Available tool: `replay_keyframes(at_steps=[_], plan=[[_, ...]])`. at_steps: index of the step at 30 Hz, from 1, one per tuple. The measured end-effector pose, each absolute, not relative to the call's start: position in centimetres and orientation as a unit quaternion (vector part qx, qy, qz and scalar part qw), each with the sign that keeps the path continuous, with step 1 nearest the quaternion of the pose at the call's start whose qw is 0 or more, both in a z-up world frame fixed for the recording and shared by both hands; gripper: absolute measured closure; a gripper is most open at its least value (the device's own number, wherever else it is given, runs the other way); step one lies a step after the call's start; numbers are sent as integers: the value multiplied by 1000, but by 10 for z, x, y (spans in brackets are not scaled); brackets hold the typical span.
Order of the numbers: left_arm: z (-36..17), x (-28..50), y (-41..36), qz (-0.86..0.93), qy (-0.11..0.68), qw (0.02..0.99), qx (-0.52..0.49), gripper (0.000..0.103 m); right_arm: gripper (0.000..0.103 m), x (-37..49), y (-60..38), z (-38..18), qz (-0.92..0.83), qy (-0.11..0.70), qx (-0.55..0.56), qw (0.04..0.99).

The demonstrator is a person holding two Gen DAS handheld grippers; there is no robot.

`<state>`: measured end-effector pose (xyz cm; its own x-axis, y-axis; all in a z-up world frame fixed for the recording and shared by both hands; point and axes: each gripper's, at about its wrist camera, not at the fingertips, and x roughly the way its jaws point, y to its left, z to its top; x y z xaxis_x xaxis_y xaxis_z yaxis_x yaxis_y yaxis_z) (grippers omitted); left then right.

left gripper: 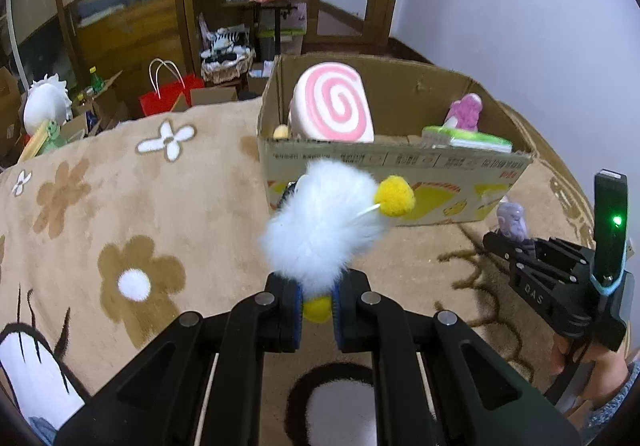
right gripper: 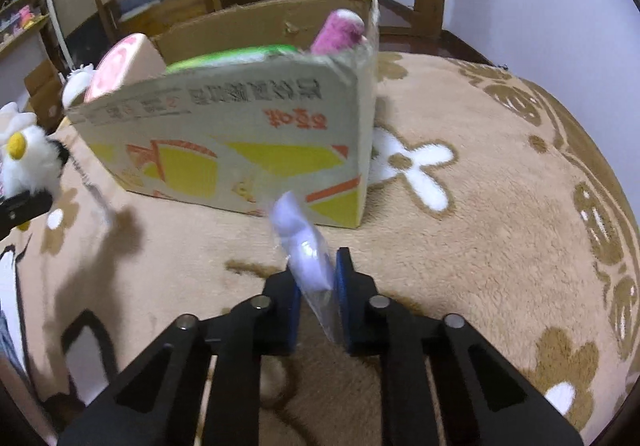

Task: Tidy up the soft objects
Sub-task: 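Carry the keychain over the box with the left gripper while the right carries the bag, then release the keychain into the box with the left gripper while the right drops the bag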

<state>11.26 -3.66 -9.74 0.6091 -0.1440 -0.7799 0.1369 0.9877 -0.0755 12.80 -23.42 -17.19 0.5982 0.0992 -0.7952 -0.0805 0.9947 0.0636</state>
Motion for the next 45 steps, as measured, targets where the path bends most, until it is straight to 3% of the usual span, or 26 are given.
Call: replay_keyframes(at_steps=[20,29,45], plan=[[-46,101,-51,-100,337,935,38,92,94,86,-212,-67,104,309,9,945],[-22,130,-67,-118,299,945,55,92,94,116,-214,-53,119,294,9,948],[-22,210,-109,-155,347,923,56,88,93,188,-223,-68,161,333,21,929]])
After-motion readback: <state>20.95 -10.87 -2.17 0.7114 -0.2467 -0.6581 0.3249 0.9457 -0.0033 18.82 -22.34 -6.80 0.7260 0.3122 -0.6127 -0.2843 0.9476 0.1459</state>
